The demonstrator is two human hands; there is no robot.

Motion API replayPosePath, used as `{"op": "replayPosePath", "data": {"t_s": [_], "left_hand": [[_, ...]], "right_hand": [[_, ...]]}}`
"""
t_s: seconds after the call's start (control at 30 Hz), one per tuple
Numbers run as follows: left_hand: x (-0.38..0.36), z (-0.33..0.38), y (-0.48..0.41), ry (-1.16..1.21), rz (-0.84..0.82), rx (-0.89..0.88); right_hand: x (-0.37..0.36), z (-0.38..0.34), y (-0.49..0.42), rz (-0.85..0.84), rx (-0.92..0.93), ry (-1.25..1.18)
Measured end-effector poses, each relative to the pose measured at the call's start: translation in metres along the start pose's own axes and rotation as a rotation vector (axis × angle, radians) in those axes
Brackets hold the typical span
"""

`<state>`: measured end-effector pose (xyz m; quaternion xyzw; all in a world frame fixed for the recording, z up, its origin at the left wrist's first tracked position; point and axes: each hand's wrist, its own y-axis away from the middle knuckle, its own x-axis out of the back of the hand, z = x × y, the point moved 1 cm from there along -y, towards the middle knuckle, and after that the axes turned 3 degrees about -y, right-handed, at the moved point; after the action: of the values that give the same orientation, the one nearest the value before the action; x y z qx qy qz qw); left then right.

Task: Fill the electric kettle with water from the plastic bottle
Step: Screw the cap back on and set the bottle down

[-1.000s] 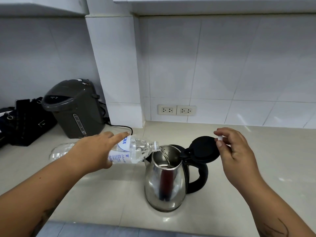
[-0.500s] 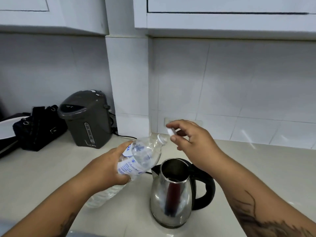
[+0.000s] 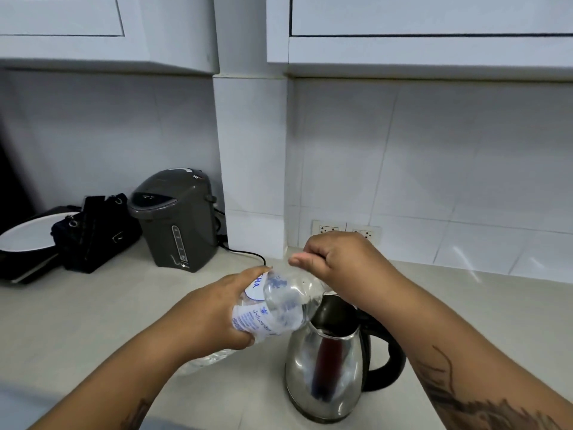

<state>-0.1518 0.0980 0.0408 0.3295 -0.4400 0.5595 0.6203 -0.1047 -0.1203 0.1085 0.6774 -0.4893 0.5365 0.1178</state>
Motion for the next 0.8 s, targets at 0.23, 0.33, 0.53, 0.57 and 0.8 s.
{"op": "replayPosePath", "data": {"t_s": [0.23,0.33,0.53,0.57,0.8], "left_hand": [[0.004,-0.006,-0.004,0.156,0.007,0.029],[0.007,-0.01,-0.004,0.187,0.01,0.041],[0.011,-0.017,-0.006,0.166,0.006,0.084],[0.012,-0.017,-0.006,0.164,0.006,0.086],[0.006,-0.019,-0.005,0.122,0.007,0.102]], "right_hand": [[0.007,0.005,0.0,0.13,-0.082,-0.437],[0.005,0.007,0.004,0.096,-0.083,-0.571],[0.01,0.005,0.001,0.046,-0.047,-0.455],[0.011,0.004,-0.001,0.035,-0.042,-0.424],[-0.001,-0.001,-0.016,-0.01,-0.13,0.027]]}}
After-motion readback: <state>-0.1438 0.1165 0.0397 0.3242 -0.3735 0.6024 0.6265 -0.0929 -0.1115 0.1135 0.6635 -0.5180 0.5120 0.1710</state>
